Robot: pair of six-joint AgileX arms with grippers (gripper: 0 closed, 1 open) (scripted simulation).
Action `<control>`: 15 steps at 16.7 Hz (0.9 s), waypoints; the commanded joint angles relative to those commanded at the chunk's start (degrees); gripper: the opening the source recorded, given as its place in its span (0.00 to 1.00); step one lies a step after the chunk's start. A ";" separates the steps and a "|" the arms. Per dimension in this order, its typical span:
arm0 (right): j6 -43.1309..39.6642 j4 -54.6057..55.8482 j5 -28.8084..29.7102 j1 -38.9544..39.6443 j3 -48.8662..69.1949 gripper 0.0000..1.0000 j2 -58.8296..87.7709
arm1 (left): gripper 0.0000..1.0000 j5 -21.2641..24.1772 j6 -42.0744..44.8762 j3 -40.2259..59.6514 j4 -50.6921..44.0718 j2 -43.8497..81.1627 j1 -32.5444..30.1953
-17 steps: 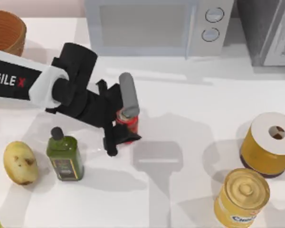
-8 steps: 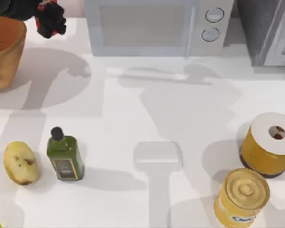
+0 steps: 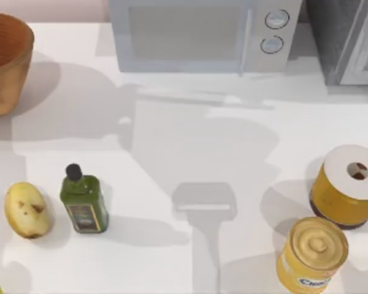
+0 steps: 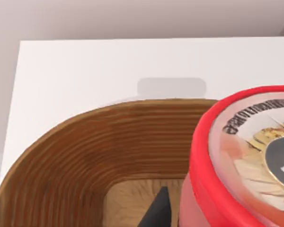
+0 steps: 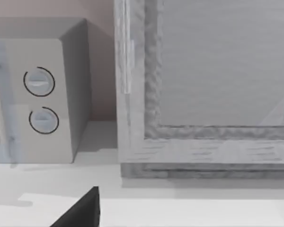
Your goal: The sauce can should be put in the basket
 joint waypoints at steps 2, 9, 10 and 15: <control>0.00 0.00 0.00 0.00 0.00 1.00 0.00 | 0.00 -0.18 -0.44 0.14 -0.44 -0.09 0.44; 0.00 0.00 0.00 0.00 0.00 1.00 0.00 | 0.00 -0.36 -0.79 -1.63 2.64 2.21 0.17; 0.00 0.00 0.00 0.00 0.00 1.00 0.00 | 0.00 -0.44 -0.86 -2.11 4.21 2.81 0.05; 0.00 0.00 0.00 0.00 0.00 1.00 0.00 | 0.00 -0.78 -1.12 -4.36 10.10 5.83 -0.55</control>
